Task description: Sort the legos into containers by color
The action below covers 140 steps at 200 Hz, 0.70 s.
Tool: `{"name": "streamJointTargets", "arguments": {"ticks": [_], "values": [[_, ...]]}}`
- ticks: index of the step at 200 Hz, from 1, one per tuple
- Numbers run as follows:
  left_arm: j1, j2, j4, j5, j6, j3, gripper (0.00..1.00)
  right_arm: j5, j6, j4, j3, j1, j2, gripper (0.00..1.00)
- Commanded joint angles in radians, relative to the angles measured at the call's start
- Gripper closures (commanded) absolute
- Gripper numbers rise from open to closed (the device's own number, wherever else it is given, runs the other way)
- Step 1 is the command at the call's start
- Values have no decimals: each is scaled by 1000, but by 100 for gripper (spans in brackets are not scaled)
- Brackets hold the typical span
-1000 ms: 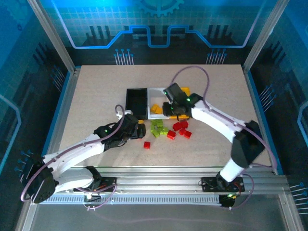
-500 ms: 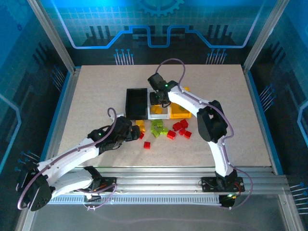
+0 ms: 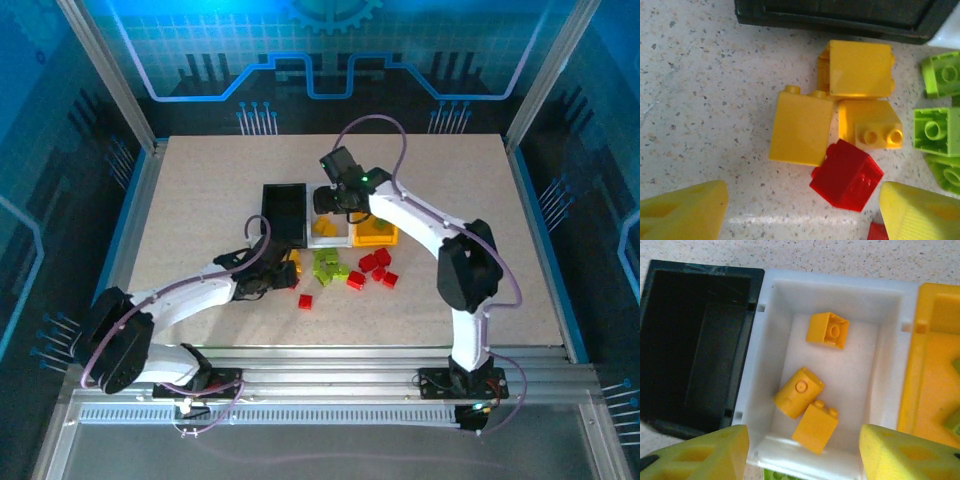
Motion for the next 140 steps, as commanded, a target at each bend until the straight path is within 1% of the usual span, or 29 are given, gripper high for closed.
{"name": "streamJointTargets", "arguments": {"ticks": [1, 17, 31, 55, 72, 100, 115, 126, 140], "values": [[6, 10, 44, -60, -6, 15, 21, -8, 19, 53, -85, 2, -70, 40], [6, 32, 57, -65, -1, 15, 21, -13, 28, 67, -134, 0, -105, 41], [5, 61, 68, -48, 3, 19, 23, -16, 32, 76, -164, 0, -127, 41], [-5, 87, 73, 23, 6, 21, 34, -11, 36, 84, -199, -1, -147, 41], [-52, 84, 62, 54, 2, 13, 39, -10, 36, 87, -215, -8, -154, 42], [-163, 87, 15, 84, -29, 29, 45, -13, 40, 98, -238, -13, -160, 42], [-182, 50, -3, 89, -57, 24, 44, -18, 39, 99, -241, -14, -159, 42], [-183, -4, -18, 62, -68, 12, 37, -25, 40, 100, -243, -13, -163, 42], [-167, -67, -41, 1, -50, 9, 30, -26, 43, 100, -244, -13, -169, 41]]}}
